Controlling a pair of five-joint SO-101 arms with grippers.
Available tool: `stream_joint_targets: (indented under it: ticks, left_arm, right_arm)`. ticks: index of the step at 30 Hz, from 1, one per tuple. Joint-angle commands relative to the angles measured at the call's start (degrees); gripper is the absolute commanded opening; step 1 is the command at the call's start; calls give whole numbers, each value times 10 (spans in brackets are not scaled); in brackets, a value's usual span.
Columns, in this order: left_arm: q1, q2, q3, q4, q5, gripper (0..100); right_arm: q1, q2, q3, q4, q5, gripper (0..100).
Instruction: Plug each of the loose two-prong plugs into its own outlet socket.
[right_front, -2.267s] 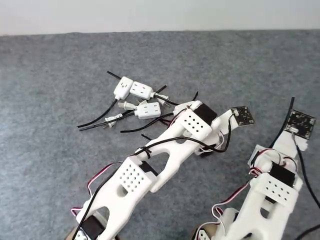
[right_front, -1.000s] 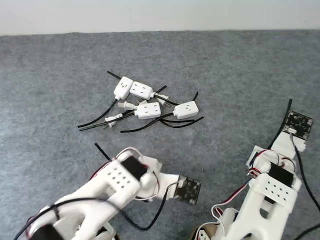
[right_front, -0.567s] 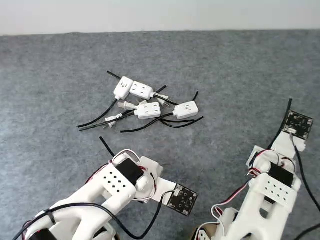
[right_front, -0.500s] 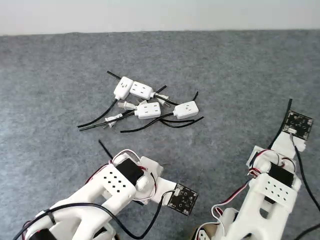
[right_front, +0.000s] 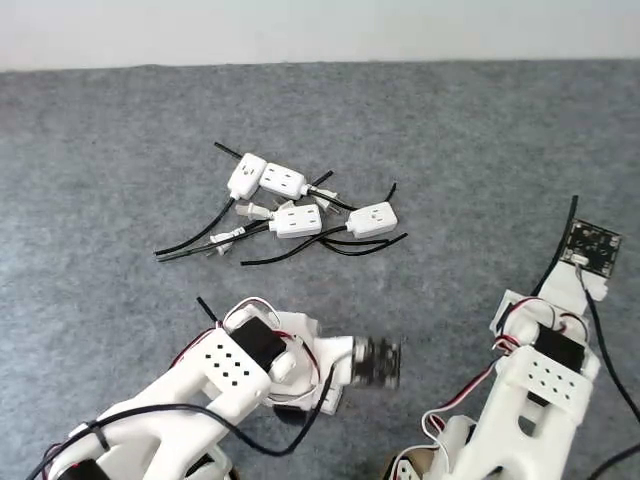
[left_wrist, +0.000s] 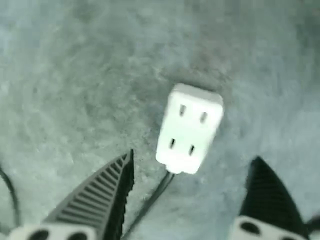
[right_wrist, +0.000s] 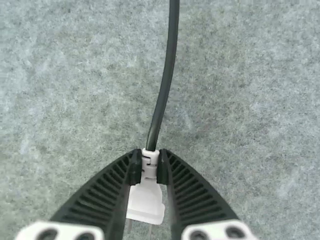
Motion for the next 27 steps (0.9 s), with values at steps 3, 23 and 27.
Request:
stream_joint_targets:
  ticks: [3, 23, 27]
  left_arm:
    - [-53, -15, -70, -32, 396, 143]
    - [-394, -14, -28, -111, 607, 34]
    - [-419, -22, -26, -109, 607, 48]
  right_arm:
    - [-6, -15, 5, -32, 8, 9]
    - [-6, -15, 8, -34, 18, 9]
    - [-6, -15, 8, -35, 18, 9]
